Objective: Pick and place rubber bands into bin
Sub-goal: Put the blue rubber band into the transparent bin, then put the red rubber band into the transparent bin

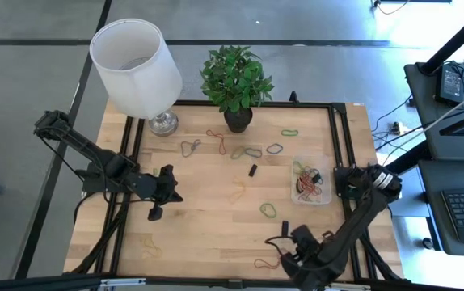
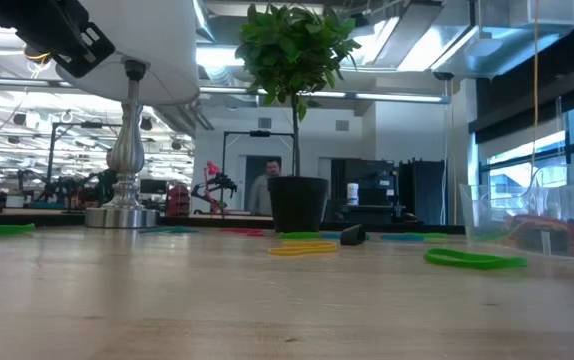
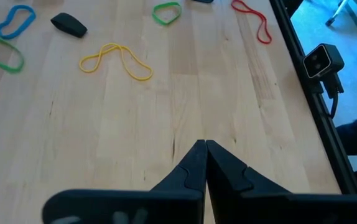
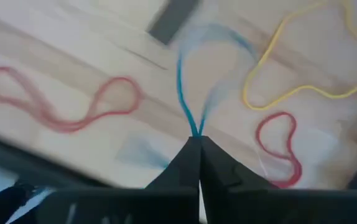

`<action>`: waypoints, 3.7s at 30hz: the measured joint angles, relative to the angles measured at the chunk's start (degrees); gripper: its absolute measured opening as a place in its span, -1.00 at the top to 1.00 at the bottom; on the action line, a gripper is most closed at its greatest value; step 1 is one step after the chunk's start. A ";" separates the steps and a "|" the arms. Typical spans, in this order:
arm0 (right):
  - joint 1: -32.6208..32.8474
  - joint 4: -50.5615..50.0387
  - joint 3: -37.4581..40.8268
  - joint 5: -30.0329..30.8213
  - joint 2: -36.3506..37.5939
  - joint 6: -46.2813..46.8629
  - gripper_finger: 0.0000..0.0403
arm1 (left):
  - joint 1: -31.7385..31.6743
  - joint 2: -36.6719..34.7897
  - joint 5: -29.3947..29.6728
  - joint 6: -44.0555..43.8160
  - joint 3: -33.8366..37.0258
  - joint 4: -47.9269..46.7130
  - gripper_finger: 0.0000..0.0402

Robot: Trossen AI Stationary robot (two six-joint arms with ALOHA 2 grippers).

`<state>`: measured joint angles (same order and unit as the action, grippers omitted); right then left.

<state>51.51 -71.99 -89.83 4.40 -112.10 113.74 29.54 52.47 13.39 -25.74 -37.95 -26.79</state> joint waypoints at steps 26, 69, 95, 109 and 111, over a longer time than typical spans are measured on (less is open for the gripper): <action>-11.18 -17.12 18.22 16.46 34.22 -12.10 1.00 | -0.07 0.02 3.13 0.09 0.00 -0.30 0.98; -19.66 2.79 41.07 16.34 48.87 -19.40 0.36 | -12.52 0.02 2.99 5.44 -1.13 0.16 0.98; -71.78 36.82 45.50 -9.22 55.22 -102.32 0.98 | -27.82 8.90 -0.33 7.94 -3.48 7.74 0.98; -87.81 38.71 46.17 -19.67 55.18 -112.59 0.98 | -38.14 24.77 -3.23 24.39 -17.79 6.52 0.41; -88.09 38.71 46.17 -19.69 55.18 -112.75 0.96 | -40.29 27.50 -2.45 26.16 -20.19 3.66 0.30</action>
<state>-36.58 -33.28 -43.66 -15.29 -56.93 0.99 -10.75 79.97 10.93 0.43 -58.15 -23.12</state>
